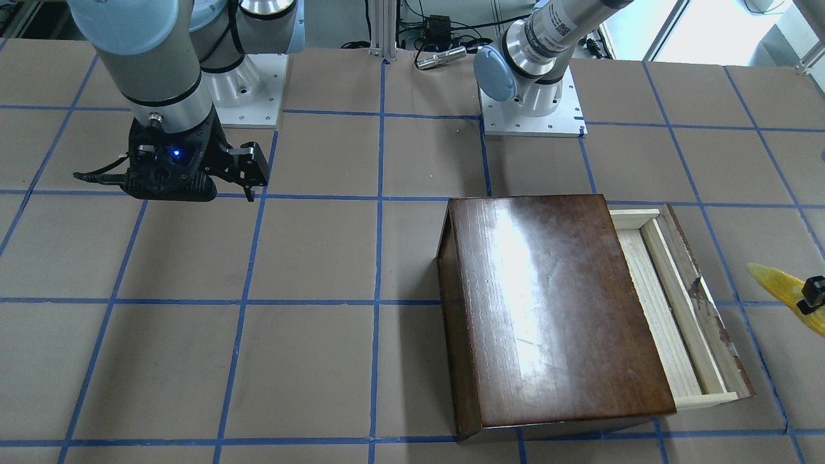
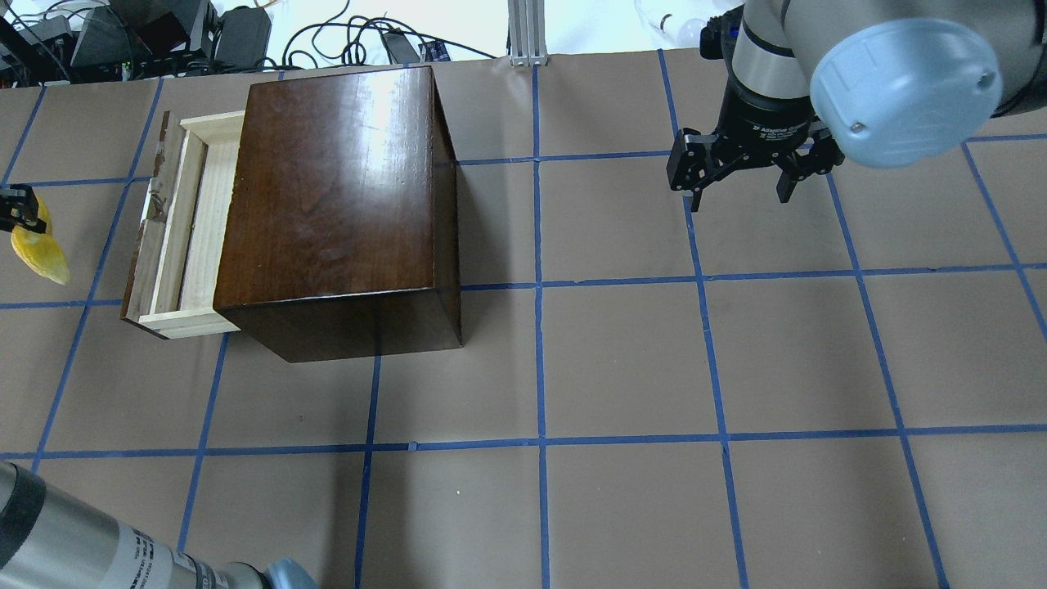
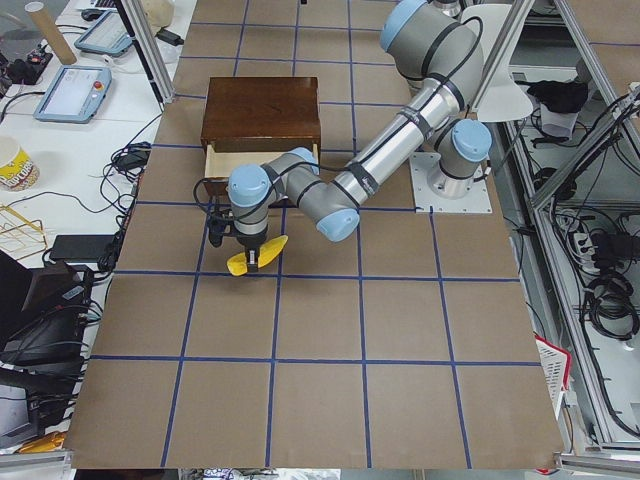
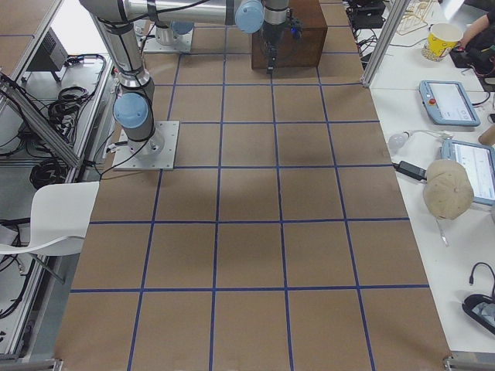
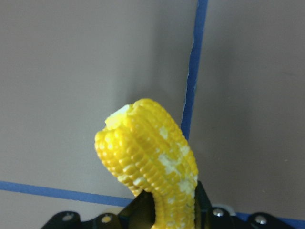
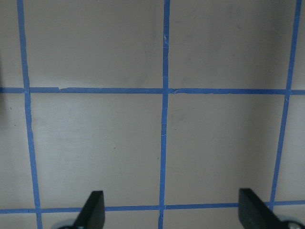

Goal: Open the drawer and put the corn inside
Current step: 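Lift the corn and carry it over the open drawer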

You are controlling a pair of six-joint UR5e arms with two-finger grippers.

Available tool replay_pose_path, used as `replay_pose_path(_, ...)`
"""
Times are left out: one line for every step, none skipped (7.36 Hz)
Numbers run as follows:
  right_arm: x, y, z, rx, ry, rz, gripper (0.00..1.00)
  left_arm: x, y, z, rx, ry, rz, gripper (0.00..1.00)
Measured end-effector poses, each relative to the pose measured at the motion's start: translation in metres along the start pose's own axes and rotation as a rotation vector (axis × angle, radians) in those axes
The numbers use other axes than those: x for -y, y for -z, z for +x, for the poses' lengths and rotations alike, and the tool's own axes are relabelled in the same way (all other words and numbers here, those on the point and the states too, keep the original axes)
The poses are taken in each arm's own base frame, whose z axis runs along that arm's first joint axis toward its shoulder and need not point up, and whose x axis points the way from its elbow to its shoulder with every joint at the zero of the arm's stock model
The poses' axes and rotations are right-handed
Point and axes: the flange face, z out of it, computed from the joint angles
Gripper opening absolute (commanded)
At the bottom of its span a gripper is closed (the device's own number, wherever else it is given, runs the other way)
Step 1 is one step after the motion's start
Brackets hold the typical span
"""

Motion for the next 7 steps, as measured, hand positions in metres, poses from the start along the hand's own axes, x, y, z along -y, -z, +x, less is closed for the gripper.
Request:
replay_pose_path(0.0, 0.0, 0.0, 0.0, 0.0, -0.001, 1.0, 0.012, 0.036, 0.022, -0.006, -0.036, -0.001, 0.0)
replay_pose_path(0.0, 0.0, 0.0, 0.001, 0.0, -0.001, 1.0, 0.02, 0.065, 0.053, -0.021, -0.08, -0.017, 0.0)
replay_pose_path(0.0, -0.001, 0.0, 0.002, 0.0, -0.002, 1.0, 0.024, 0.085, 0.091, -0.043, -0.133, -0.042, 0.0)
replay_pose_path(0.0, -0.001, 0.0, 0.002, 0.0, -0.003, 1.0, 0.025, 0.098, 0.128, -0.061, -0.186, -0.066, 0.0)
replay_pose_path(0.0, -0.001, 0.0, 0.002, 0.0, -0.003, 1.0, 0.023, 0.106, 0.16, -0.076, -0.24, -0.087, 0.0)
replay_pose_path(0.0, -0.001, 0.0, 0.002, 0.0, -0.003, 1.0, 0.019, 0.109, 0.184, -0.078, -0.321, -0.109, 0.0)
replay_pose_path(0.0, -0.001, 0.0, 0.002, 0.0, -0.003, 1.0, 0.015, 0.107, 0.198, -0.073, -0.41, -0.132, 0.0)
